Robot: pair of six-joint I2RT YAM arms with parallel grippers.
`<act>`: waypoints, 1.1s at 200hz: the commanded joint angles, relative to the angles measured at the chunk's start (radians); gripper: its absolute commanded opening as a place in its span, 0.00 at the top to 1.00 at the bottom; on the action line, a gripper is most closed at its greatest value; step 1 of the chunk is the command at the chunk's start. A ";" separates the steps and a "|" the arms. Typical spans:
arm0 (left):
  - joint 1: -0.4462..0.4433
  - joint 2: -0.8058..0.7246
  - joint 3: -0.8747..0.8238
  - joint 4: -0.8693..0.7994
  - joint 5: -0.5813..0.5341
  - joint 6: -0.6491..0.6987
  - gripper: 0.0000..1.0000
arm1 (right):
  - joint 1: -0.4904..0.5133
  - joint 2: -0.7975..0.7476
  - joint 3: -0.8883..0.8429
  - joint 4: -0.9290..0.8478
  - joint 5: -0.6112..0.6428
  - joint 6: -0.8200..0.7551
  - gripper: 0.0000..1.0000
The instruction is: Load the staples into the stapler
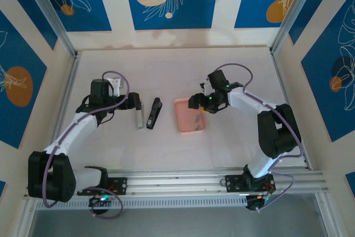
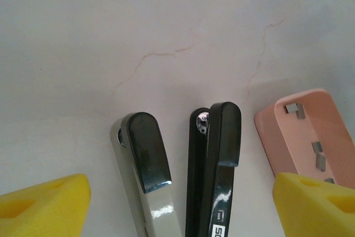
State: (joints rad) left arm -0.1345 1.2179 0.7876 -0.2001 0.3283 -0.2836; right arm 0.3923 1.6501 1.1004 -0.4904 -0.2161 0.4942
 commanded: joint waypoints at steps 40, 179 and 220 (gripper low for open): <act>0.048 -0.090 -0.032 0.086 -0.147 0.047 0.00 | -0.024 -0.199 0.004 0.084 0.280 -0.043 0.01; 0.050 0.051 -0.588 1.153 -0.511 0.289 0.00 | -0.338 -0.328 -0.507 0.797 0.523 -0.272 0.01; 0.048 0.377 -0.645 1.604 -0.432 0.328 0.00 | -0.336 -0.282 -0.542 0.907 0.495 -0.347 0.01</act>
State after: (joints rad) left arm -0.0937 1.4509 0.1905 1.0138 -0.1619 0.0048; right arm 0.0582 1.3529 0.5919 0.2779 0.2852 0.2203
